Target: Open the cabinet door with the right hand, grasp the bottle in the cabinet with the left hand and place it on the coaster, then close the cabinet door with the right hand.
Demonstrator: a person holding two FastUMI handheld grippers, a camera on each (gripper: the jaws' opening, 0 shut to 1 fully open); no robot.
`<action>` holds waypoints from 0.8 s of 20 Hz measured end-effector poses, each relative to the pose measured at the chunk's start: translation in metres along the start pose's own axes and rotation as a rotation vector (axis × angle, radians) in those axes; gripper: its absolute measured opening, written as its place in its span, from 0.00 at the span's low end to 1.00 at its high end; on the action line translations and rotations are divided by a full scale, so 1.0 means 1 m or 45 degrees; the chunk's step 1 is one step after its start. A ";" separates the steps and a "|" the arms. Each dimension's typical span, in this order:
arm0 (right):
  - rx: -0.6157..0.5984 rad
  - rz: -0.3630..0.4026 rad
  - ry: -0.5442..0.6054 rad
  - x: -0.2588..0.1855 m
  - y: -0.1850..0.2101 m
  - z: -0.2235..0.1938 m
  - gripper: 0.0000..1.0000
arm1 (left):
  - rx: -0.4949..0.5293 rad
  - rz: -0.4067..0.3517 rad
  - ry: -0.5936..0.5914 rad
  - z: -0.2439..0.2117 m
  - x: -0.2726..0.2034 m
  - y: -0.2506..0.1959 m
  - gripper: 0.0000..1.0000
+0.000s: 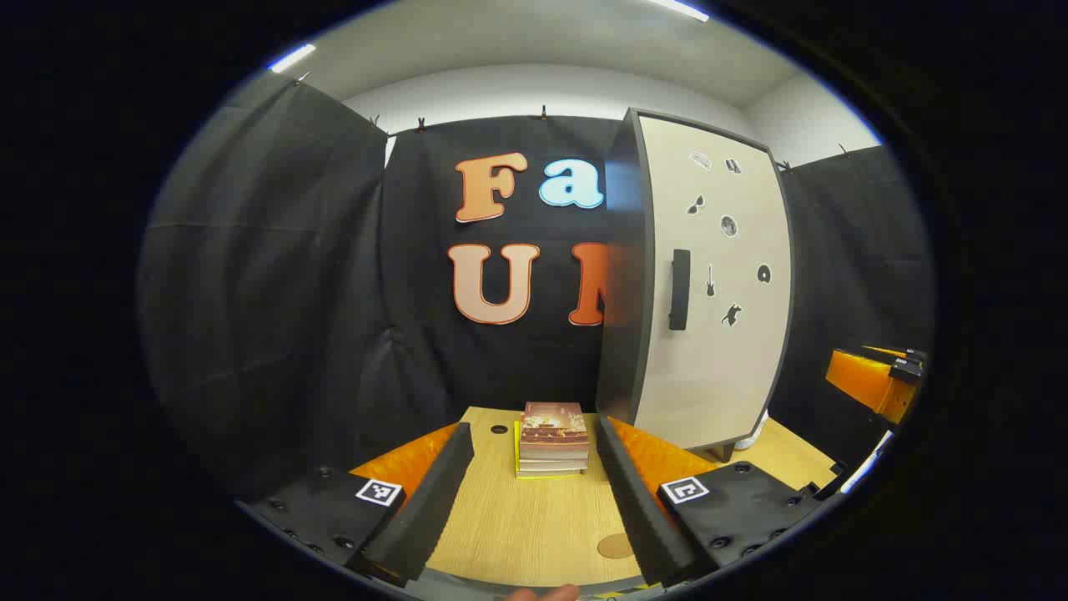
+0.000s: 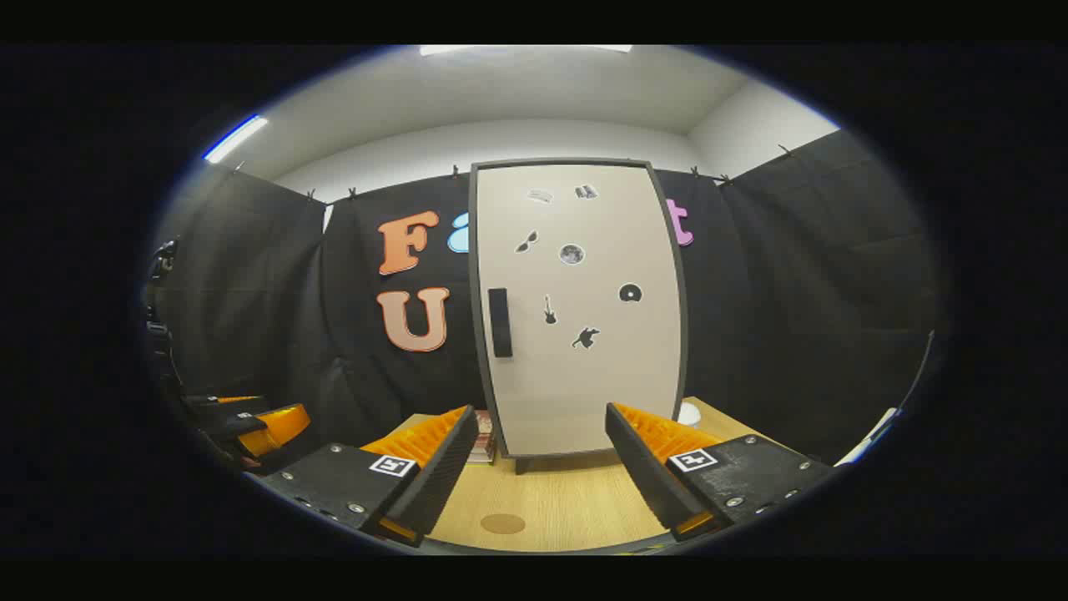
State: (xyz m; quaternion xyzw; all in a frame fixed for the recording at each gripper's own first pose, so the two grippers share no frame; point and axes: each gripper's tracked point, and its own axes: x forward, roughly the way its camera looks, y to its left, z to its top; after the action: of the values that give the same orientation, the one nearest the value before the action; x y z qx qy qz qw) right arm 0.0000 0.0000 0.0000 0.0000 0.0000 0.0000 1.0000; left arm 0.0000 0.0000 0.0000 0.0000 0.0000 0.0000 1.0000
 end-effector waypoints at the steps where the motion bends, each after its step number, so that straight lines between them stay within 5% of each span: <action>1: 0.003 0.000 0.005 0.000 0.000 -0.001 0.95 | 0.002 0.000 0.003 -0.001 0.000 0.000 0.97; 16: 0.019 -0.006 0.023 0.011 0.002 -0.005 0.95 | 0.005 0.016 0.038 -0.013 0.009 0.005 0.94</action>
State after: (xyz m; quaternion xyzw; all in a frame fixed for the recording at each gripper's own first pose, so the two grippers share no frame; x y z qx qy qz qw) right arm 0.0112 0.0023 -0.0049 0.0076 0.0091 -0.0025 0.9999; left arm 0.0092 0.0048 -0.0125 0.0021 0.0151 0.0063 0.9999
